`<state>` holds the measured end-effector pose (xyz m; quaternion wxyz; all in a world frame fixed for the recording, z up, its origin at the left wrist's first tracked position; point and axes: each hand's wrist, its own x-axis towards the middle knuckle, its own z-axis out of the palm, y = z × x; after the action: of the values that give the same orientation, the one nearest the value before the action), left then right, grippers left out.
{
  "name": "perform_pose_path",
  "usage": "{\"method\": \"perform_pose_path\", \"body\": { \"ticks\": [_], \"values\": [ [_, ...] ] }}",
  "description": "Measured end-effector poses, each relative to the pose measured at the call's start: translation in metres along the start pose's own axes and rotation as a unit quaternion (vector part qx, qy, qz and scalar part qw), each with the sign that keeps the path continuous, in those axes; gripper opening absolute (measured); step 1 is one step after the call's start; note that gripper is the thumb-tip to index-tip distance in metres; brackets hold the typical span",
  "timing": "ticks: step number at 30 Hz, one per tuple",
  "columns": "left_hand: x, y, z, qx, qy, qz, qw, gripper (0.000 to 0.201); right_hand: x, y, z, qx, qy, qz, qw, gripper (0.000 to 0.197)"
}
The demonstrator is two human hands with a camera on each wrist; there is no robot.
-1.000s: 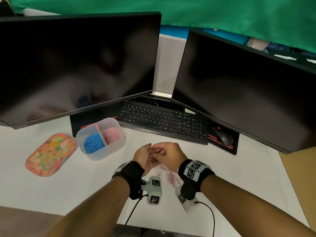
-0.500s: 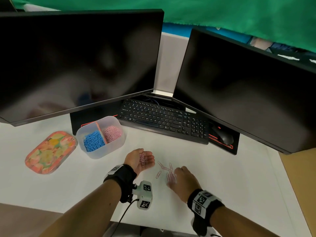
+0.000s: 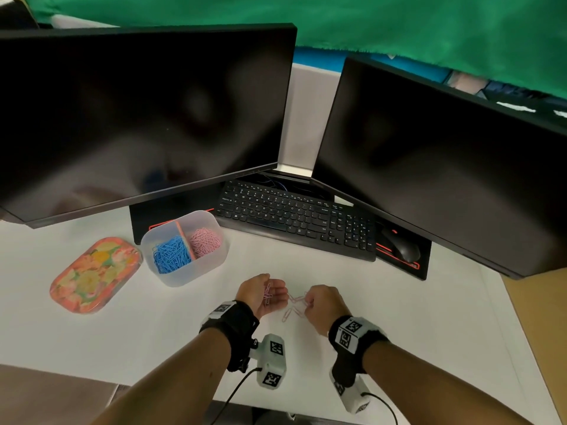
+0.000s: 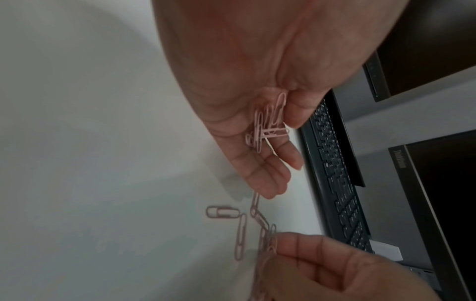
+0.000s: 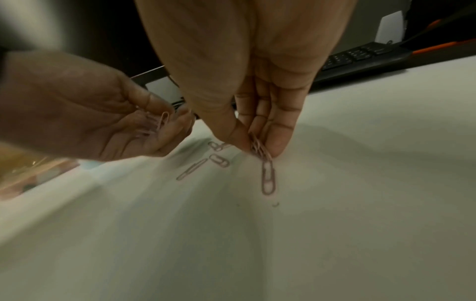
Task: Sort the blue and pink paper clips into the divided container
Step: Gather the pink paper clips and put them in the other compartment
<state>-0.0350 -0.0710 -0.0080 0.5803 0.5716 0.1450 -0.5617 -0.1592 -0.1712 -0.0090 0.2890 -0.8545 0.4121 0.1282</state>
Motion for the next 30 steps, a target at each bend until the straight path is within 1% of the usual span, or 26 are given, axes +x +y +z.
{"method": "perform_pose_path", "body": {
  "ticks": [2, 5, 8, 10, 11, 14, 15, 16, 18, 19, 20, 22, 24, 27, 29, 30],
  "values": [
    [0.001, -0.001, 0.002, 0.003, 0.002, -0.003, 1.000, 0.044, -0.001, -0.005, -0.008, 0.047, 0.008, -0.003, 0.999, 0.016],
    [-0.001, -0.001, 0.005, 0.000, -0.004, -0.011, 1.000, 0.042, -0.003, -0.021, -0.019, 0.131, 0.027, -0.035, 0.990, 0.025],
    [-0.004, -0.002, 0.009, -0.042, -0.023, -0.015, 0.999, 0.034, -0.003, -0.044, -0.026, 0.190, 0.007, -0.076, 0.979, 0.017],
    [-0.004, 0.000, 0.009, -0.064, -0.040, -0.010, 0.997, 0.032, -0.001, -0.050, -0.029, 0.210, -0.012, -0.089, 0.974, 0.021],
    [-0.005, 0.002, 0.009, -0.070, -0.044, -0.007, 0.997, 0.035, 0.000, -0.048, -0.032, 0.215, -0.006, -0.089, 0.973, 0.022],
    [-0.002, 0.007, 0.004, -0.084, -0.028, -0.002, 0.996, 0.041, 0.000, -0.024, -0.038, 0.168, 0.078, -0.065, 0.980, 0.032],
    [-0.001, 0.008, 0.000, -0.083, -0.020, 0.002, 0.996, 0.040, 0.000, -0.012, -0.036, 0.137, 0.088, -0.049, 0.985, 0.036],
    [-0.001, 0.009, -0.003, -0.086, -0.016, 0.004, 0.996, 0.039, -0.003, -0.002, -0.032, 0.095, 0.080, -0.033, 0.992, 0.041],
    [0.001, 0.010, -0.009, -0.089, -0.010, 0.007, 0.996, 0.039, -0.009, 0.016, -0.016, 0.014, 0.027, -0.012, 0.999, 0.052],
    [0.001, 0.011, -0.011, -0.088, -0.007, 0.009, 0.996, 0.039, -0.012, 0.021, -0.006, -0.008, 0.000, -0.013, 1.000, 0.057],
    [0.001, 0.011, -0.013, -0.090, -0.008, 0.012, 0.996, 0.039, -0.016, 0.023, 0.003, -0.018, -0.019, -0.023, 0.999, 0.061],
    [0.001, 0.012, -0.014, -0.089, -0.009, 0.020, 0.996, 0.039, -0.022, 0.020, 0.018, -0.029, -0.030, -0.058, 0.997, 0.064],
    [0.002, 0.012, -0.014, -0.087, -0.008, 0.025, 0.996, 0.039, -0.025, 0.014, 0.028, -0.026, -0.042, -0.101, 0.994, 0.064],
    [0.003, 0.012, -0.018, -0.082, -0.006, 0.024, 0.996, 0.040, -0.023, 0.009, 0.036, -0.007, -0.083, -0.164, 0.983, 0.062],
    [0.002, 0.012, -0.020, -0.074, -0.005, 0.026, 0.997, 0.040, -0.016, 0.009, 0.033, 0.030, -0.069, -0.176, 0.981, 0.059],
    [0.002, 0.013, -0.021, -0.072, -0.006, 0.028, 0.997, 0.040, -0.012, 0.008, 0.029, 0.034, -0.053, -0.166, 0.984, 0.059]
  ]
}}
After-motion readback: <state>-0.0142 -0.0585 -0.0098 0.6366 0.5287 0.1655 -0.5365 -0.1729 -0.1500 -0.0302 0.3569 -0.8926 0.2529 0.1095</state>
